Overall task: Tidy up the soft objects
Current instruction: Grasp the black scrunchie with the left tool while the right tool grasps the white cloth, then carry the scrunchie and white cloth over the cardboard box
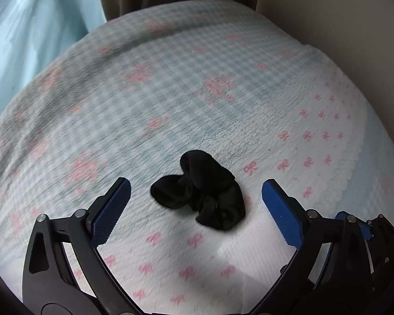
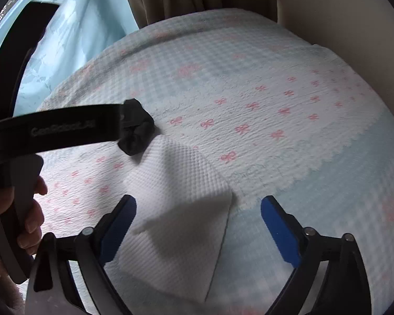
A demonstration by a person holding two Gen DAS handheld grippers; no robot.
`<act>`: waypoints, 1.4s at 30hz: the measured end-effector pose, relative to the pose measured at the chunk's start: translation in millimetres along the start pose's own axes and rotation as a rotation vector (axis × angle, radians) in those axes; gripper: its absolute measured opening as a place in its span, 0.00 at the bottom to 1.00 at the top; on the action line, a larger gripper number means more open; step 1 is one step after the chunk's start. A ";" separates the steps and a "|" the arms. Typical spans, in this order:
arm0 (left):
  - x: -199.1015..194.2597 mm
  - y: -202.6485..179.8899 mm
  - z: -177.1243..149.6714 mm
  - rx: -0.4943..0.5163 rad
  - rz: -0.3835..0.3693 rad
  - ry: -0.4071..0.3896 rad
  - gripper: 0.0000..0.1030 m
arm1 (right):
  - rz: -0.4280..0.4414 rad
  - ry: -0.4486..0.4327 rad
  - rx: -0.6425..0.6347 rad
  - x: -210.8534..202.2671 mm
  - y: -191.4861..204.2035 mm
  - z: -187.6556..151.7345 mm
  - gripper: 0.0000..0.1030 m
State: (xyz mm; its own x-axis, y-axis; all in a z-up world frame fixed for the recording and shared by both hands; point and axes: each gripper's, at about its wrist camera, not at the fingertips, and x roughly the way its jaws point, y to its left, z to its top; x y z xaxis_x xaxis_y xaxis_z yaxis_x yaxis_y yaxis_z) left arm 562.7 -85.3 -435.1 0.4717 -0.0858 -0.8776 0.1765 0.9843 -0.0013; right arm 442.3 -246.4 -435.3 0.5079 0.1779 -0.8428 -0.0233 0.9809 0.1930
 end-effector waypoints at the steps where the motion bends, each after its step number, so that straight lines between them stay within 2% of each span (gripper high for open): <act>1: 6.1 -0.3 0.5 0.002 0.006 0.003 0.94 | 0.003 0.002 -0.003 3.9 -0.3 0.0 0.86; 5: 23.5 2.5 0.3 -0.008 0.007 0.024 0.89 | 0.025 0.014 -0.014 19.1 -0.4 1.1 0.83; 7: 30.7 3.3 -1.8 -0.006 0.017 0.040 0.81 | 0.027 0.001 -0.031 19.7 3.6 1.1 0.81; 9: 36.0 4.0 -4.7 -0.001 0.017 0.058 0.74 | 0.030 0.004 -0.053 20.8 8.9 1.5 0.66; 10: 38.8 4.3 -6.9 -0.001 0.010 0.068 0.68 | 0.028 0.005 -0.066 20.7 11.7 1.1 0.64; 12: 40.9 4.4 -10.6 0.002 0.005 0.071 0.60 | 0.030 0.007 -0.098 20.8 17.8 -0.2 0.52; 13: 40.3 4.1 -11.7 0.009 0.003 0.068 0.50 | 0.035 0.009 -0.104 21.1 19.5 -0.8 0.48; 14: 40.1 3.2 -12.7 0.019 -0.002 0.069 0.44 | 0.040 0.009 -0.108 20.4 20.3 -1.5 0.43; 15: 40.7 2.4 -13.9 0.029 -0.004 0.071 0.33 | 0.046 0.009 -0.109 19.8 21.3 -1.8 0.36; 16: 38.0 2.1 -16.7 0.038 0.000 0.071 0.28 | 0.055 0.013 -0.109 19.7 21.7 -1.7 0.31; 19: 34.1 2.5 -18.5 0.049 0.008 0.081 0.21 | 0.071 0.030 -0.094 18.4 22.4 -0.5 0.24; 23: 19.5 10.8 -22.5 0.023 0.010 0.085 0.20 | 0.076 0.037 -0.080 12.2 23.4 2.8 0.19; 31: -40.8 20.0 -24.4 -0.012 0.000 0.069 0.20 | 0.057 0.010 -0.058 -25.8 25.1 11.9 0.18; 42: -173.4 29.2 -20.1 -0.068 0.005 -0.037 0.20 | 0.030 -0.092 -0.012 -146.6 44.6 17.7 0.18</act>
State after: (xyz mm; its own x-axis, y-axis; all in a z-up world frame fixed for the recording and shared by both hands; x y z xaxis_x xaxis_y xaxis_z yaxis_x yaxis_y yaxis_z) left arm 468.6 -38.5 -292.6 0.5042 -0.0850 -0.8594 0.1150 0.9929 -0.0308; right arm 382.0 -230.1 -294.2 0.5837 0.1995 -0.7871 -0.0492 0.9763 0.2109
